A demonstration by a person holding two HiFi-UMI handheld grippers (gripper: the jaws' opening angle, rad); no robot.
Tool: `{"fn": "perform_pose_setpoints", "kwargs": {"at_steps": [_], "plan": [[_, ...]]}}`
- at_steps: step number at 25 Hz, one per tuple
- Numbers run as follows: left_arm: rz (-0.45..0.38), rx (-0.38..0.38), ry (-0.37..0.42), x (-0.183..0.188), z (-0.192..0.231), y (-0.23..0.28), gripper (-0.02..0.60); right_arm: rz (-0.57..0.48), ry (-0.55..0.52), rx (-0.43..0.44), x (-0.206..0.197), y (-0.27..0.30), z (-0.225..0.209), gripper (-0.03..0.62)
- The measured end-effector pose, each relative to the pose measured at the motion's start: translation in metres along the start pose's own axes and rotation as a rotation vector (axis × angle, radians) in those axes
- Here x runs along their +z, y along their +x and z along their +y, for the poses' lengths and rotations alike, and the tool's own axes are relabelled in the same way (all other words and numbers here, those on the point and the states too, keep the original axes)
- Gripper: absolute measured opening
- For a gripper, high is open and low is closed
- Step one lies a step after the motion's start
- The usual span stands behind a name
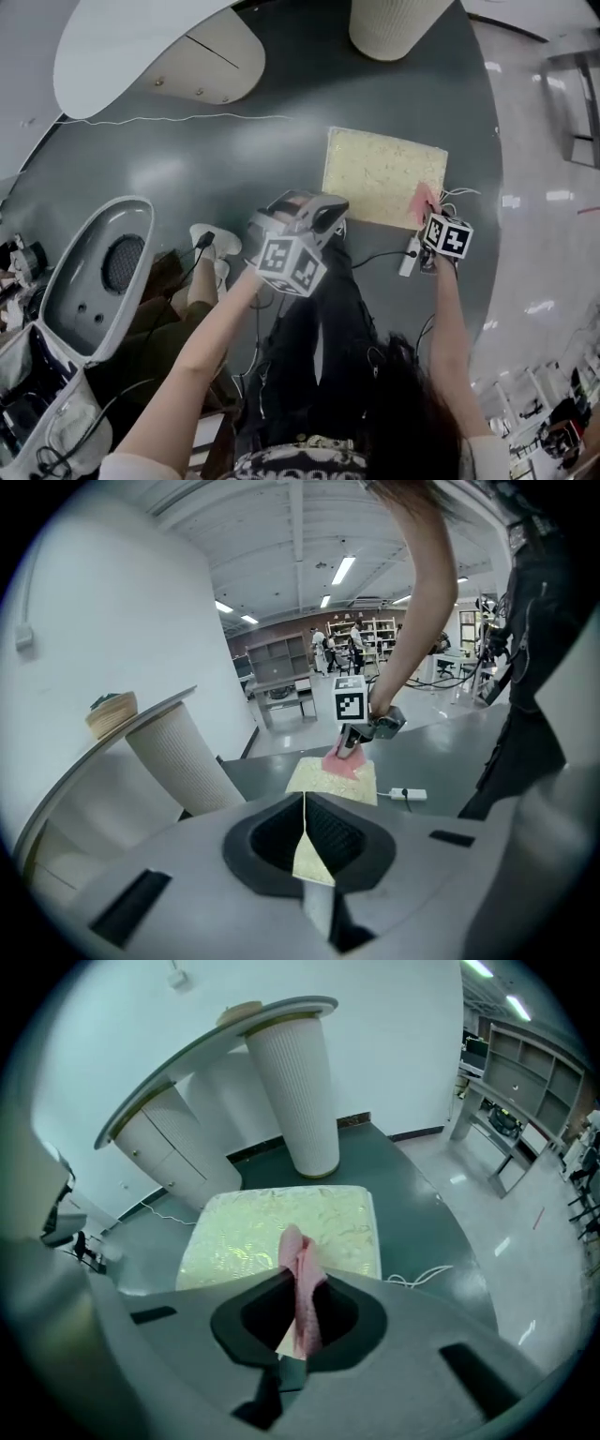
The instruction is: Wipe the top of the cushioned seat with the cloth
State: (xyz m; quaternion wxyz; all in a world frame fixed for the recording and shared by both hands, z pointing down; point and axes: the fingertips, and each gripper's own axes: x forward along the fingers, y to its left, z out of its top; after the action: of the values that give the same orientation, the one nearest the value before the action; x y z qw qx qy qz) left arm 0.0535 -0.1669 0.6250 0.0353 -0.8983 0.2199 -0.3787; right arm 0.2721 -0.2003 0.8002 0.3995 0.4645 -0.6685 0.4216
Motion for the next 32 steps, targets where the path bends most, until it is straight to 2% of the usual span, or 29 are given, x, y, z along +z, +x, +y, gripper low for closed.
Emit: {"fn": "perform_pose_setpoints", "kwargs": {"at_steps": [10,14,18,24,28,32], "plan": [[0.039,0.07,-0.07,-0.03,0.006,-0.03,0.006,0.017,-0.086,0.278,-0.013,0.032,0.168,0.009],[0.043,0.097,-0.079,-0.039,0.014,-0.036,0.006,0.043,-0.121,0.342,-0.023,0.05,0.217,0.009],[0.044,0.115,-0.082,-0.046,0.02,-0.044,0.006,0.064,-0.139,0.37,-0.032,0.062,0.245,0.009],[0.056,0.136,-0.095,-0.056,0.028,-0.05,0.006,0.106,-0.138,0.315,-0.043,0.075,0.229,0.009],[0.057,0.124,-0.095,-0.056,0.022,-0.051,0.006,0.112,-0.111,0.259,-0.046,0.071,0.195,0.009],[0.056,0.095,-0.08,-0.052,0.015,-0.043,0.006,0.118,-0.078,0.181,-0.05,0.065,0.144,0.009]]}}
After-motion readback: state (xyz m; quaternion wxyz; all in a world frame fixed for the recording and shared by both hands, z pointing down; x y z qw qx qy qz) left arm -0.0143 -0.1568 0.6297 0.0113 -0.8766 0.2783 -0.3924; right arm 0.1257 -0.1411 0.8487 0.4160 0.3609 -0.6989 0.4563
